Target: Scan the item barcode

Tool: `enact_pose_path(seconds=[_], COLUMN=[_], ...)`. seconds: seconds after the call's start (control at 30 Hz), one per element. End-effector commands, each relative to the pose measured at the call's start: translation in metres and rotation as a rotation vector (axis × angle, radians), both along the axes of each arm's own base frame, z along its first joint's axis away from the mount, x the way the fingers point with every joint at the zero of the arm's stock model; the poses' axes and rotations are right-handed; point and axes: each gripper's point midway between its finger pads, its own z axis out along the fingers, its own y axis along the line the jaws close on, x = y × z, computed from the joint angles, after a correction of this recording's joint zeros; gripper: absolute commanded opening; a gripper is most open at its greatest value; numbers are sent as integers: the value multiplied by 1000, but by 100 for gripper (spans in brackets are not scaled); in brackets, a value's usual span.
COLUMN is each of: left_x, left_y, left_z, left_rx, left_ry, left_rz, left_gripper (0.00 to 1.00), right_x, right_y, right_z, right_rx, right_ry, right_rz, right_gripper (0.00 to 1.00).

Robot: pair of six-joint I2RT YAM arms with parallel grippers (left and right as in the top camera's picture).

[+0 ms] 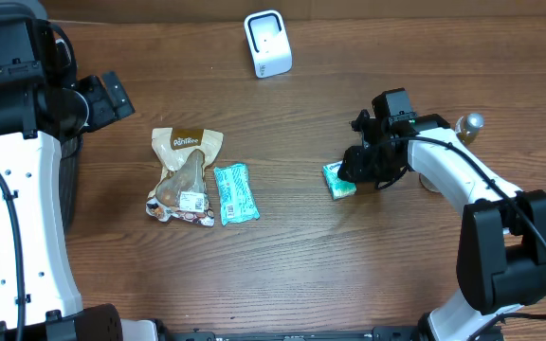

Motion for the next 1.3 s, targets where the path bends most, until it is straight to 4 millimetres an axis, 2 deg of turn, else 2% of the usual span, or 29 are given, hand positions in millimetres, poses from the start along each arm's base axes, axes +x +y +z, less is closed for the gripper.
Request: enact_pose_path(seconds=[0.0,0.47,0.63,0.67,0.8,0.9,1.03,1.13,1.17,1.27], left_x=[1,1,1,1,1,1,1,1,1,1], left_y=[-1,-1,-1,-1,-1,-1,-1,-1,-1,-1], left_z=[2,2,2,2,2,2,2,2,2,2], left_rx=[6,6,6,6,6,6,6,6,6,6], left_ry=[-4,-4,-4,-4,-4,-4,-4,-4,-4,-4], left_rz=[-12,-12,-12,-12,-12,-12,-12,-12,-12,-12], left_gripper=[100,100,99,100,100,99,100,100,100,99], right_x=[0,-21,-15,-14,-11,2,25,26,26,16], right_y=[-3,-4,-3,-3,-2,1,4,8,10,36], right_z=[-5,-36,-38,-38,-35,-14,38,68,71,84], right_rx=[-29,-10,-3,-2,-1,6,22,29,36,192], right_ry=[-17,4,-30,-33,-44,-82,-189,-214,-216,-191], right_rz=[3,4,3,3,3,3,1,11,15,67], right_gripper=[44,40,31,24,11,4,4,4,4,4])
